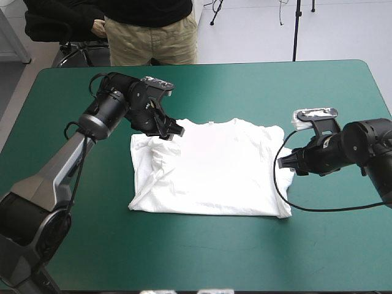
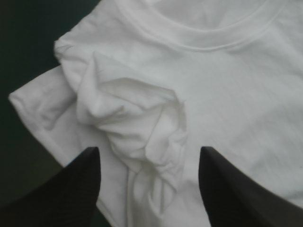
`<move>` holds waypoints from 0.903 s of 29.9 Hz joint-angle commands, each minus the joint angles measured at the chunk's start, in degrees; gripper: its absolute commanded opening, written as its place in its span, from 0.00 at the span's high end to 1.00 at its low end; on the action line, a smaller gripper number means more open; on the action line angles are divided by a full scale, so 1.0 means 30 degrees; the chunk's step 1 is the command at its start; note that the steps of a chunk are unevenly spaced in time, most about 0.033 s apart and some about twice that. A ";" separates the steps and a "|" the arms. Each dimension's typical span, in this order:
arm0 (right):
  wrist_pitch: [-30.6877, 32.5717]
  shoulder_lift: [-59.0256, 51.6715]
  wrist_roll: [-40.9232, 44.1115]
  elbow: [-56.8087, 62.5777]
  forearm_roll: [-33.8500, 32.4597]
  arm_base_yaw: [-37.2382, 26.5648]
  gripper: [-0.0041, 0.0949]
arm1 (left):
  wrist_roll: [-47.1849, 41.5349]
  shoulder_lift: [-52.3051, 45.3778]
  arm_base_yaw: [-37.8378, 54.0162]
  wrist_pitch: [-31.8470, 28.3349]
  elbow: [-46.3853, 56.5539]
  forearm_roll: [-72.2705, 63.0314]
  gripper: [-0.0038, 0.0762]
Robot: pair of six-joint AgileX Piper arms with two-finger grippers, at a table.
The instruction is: Fold the cloth
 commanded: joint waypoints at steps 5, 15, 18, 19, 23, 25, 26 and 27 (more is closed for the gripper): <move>-0.1591 0.1175 0.0690 -0.1309 -0.0139 -0.1238 0.46 | -0.0971 -0.3962 0.1079 0.0643 0.3552 0.0551 0.42; -0.2172 0.5706 -0.0329 -0.2292 -0.0135 -0.2912 0.46 | -0.1119 -0.6636 0.1114 0.0654 0.6784 0.0322 0.43; -0.2729 0.6818 -0.0544 -0.2292 -0.0135 -0.2912 0.46 | -0.1119 -0.6664 0.1114 0.0659 0.6784 0.0272 0.43; -0.2910 0.7170 -0.0544 -0.2292 -0.0135 -0.2912 0.46 | -0.1119 -0.6664 0.1114 0.0659 0.6784 0.0272 0.43; -0.3358 0.8240 -0.0942 -0.2292 -0.0090 -0.2912 0.46 | -0.1328 -0.6664 0.1114 0.0659 0.6784 0.0272 0.43; -0.3662 0.8734 -0.1017 -0.2292 -0.0052 -0.2912 0.46 | -0.1553 -0.6664 0.1114 0.0659 0.6784 0.0272 0.43; -0.3777 0.8939 -0.1019 -0.2292 -0.0052 -0.2912 0.46 | -0.1553 -0.6664 0.1114 0.0659 0.6784 0.0272 0.43; -0.3826 0.9159 -0.1019 -0.2321 -0.0052 -0.2912 0.46 | -0.1553 -0.6664 0.1114 0.0614 0.6784 0.0272 0.43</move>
